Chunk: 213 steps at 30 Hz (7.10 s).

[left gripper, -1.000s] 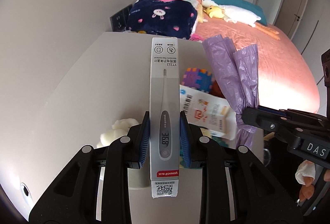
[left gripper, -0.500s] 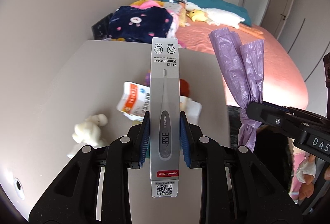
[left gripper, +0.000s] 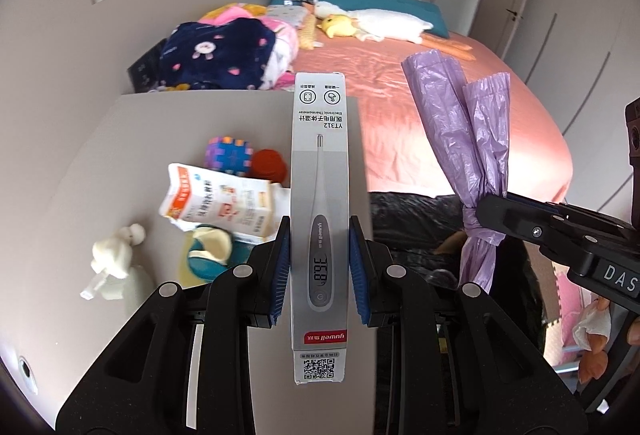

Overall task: Collect trash
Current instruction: 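Lift the thermometer box and purple bag toward the trash bag, then open both tools over the trash bag to drop the box and bag, then grasp the white plush toy with the left tool while the right tool grasps the medicine box, then lift the plush toy and medicine box and carry them toward the trash bag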

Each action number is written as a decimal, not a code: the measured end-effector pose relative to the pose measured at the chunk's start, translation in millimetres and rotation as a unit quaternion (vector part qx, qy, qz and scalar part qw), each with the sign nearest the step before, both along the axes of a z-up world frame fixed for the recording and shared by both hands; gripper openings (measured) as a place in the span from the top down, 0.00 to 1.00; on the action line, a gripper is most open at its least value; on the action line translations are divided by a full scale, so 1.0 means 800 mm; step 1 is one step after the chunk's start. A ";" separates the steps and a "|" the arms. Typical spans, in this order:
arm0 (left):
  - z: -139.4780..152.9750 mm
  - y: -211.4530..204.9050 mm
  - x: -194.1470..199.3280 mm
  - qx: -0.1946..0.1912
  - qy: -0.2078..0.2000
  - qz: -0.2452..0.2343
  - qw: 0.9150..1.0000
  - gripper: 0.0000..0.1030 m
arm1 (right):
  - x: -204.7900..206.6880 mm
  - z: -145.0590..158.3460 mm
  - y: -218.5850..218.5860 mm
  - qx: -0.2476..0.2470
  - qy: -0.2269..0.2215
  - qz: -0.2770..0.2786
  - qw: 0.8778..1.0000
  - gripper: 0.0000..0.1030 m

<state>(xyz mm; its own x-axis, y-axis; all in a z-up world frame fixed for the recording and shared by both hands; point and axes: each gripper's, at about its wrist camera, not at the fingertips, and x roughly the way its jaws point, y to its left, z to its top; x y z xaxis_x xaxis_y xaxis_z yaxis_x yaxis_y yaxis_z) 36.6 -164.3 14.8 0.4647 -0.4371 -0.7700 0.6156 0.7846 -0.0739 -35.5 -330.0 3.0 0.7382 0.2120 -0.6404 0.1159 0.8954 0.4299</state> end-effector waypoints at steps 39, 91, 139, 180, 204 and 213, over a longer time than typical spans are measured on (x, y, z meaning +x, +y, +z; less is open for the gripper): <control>-0.022 -0.153 -0.081 0.025 0.025 -0.140 0.989 0.06 | -0.131 -0.009 -0.141 -0.027 0.015 -0.180 0.983 0.21; -0.035 0.041 -0.011 0.030 0.049 0.054 0.997 0.06 | -0.006 -0.031 -0.011 -0.032 0.038 -0.021 0.999 0.21; -0.073 0.162 0.147 0.079 0.057 0.166 0.981 0.35 | 0.202 -0.075 0.115 -0.087 0.068 0.166 0.980 0.49; -0.097 0.195 0.178 0.020 0.103 0.169 0.980 0.68 | 0.279 -0.105 0.153 -0.164 0.080 0.246 0.952 0.51; -0.044 0.198 0.159 -0.010 0.053 0.193 0.980 0.69 | 0.219 -0.047 0.146 -0.123 0.022 0.246 0.961 0.95; -0.015 0.153 0.141 -0.014 0.030 0.150 0.988 0.69 | 0.176 -0.016 0.110 -0.122 0.002 0.202 0.972 0.95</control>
<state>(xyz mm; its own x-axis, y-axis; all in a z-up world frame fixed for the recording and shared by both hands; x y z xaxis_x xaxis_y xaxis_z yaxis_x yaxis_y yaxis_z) 149.6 -41.6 2.5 0.5301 -0.3084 -0.7899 0.3486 0.9284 -0.1286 105.3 -241.7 -10.1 0.6239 0.3253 -0.7106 -0.2646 0.9435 0.1995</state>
